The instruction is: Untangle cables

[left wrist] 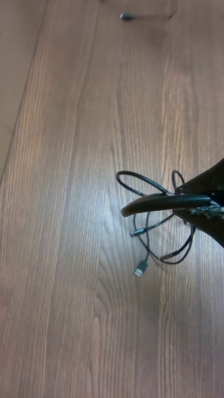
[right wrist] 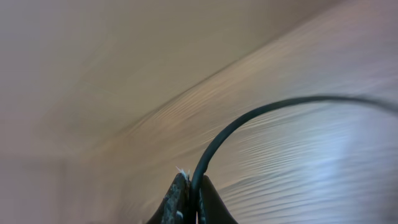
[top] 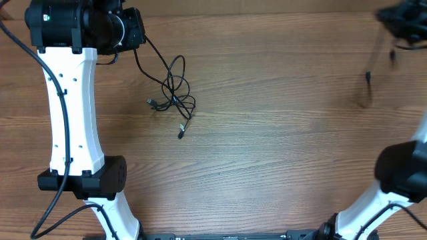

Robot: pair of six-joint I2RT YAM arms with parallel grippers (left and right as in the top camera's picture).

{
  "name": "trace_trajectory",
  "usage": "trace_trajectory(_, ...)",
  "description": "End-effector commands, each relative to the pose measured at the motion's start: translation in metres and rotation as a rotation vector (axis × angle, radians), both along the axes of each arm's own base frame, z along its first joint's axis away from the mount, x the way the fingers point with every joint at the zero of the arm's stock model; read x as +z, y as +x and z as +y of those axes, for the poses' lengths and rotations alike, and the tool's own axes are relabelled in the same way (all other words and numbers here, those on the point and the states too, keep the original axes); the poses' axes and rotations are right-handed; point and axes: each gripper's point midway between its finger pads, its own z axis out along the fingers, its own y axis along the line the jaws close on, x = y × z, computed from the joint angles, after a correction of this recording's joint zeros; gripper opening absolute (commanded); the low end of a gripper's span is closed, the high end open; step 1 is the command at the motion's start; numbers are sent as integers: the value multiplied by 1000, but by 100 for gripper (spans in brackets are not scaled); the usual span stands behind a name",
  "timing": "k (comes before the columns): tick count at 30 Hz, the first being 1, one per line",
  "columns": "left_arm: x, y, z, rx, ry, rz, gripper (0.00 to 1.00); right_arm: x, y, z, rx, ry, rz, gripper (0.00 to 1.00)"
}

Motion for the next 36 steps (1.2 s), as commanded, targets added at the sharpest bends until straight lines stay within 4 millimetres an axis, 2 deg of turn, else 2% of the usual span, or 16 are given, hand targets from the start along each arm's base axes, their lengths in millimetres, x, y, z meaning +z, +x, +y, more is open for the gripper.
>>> trace_trajectory(1, 27, -10, -14, -101, -32, -84, 4, 59, -31, 79, 184, -11, -127, 4)
trace_trajectory(3, 28, -11, -18, -125, -45, -87, 4, 65, -40, 117, 258, 0, -128, 3)
trace_trajectory(4, 29, -13, -24, -165, -59, -95, 4, 67, -47, 143, 298, 22, -115, 4)
trace_trajectory(8, 34, -16, -37, -259, -93, -121, 4, 65, -63, 191, 353, 95, -43, 4)
trace_trajectory(10, 36, -17, -41, -296, -101, -134, 4, 62, -71, 211, 391, 95, -25, 4)
trace_trajectory(12, 38, -18, -45, -329, -112, -144, 4, 58, -77, 222, 406, 85, 1, 4)
trace_trajectory(17, 49, -28, -67, -485, -191, -193, 4, 29, -90, 226, 317, -23, 131, 4)
trace_trajectory(23, 72, -42, -94, -655, -335, -274, 4, 16, -110, 250, 382, -43, 195, 8)
trace_trajectory(26, 72, -44, -95, -659, -346, -268, 4, 13, -115, 258, 406, -52, 205, 7)
trace_trajectory(28, 65, -45, -92, -636, -320, -239, 4, 12, -113, 256, 391, -72, 199, 4)
trace_trajectory(29, 61, -44, -89, -618, -300, -221, 7, 13, -111, 255, 383, -78, 192, 4)
trace_trajectory(30, 53, -44, -83, -581, -263, -185, 17, 14, -109, 253, 375, -79, 185, 4)
trace_trajectory(32, 38, -45, -71, -507, -194, -114, 30, 14, -105, 247, 360, -77, 180, 4)
trace_trajectory(35, 26, -49, -65, -469, -142, -58, 46, 14, -102, 240, 350, -98, 172, 4)
trace_trajectory(36, 24, -49, -66, -466, -131, -51, 49, 13, -100, 236, 344, -109, 168, 4)
